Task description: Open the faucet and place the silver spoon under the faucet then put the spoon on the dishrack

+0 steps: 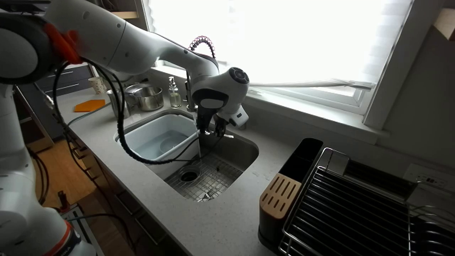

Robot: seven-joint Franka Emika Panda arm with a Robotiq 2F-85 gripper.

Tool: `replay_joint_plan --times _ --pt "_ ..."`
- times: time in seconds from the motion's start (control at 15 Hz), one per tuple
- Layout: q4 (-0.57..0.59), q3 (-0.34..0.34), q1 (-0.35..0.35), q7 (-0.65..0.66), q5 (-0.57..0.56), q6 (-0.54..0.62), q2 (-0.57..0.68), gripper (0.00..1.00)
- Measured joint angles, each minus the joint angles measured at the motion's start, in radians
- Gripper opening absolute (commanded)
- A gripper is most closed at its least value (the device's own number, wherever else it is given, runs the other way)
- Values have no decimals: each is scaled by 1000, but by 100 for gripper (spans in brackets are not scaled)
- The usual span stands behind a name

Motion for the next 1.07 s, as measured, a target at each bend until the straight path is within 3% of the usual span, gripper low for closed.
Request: replay_joint_plan --times 0.53,1.07 --pt "-57 -44 -3 184 -300 6 -153 2" --pt "-108 -42 -3 465 -656 136 -267 2"
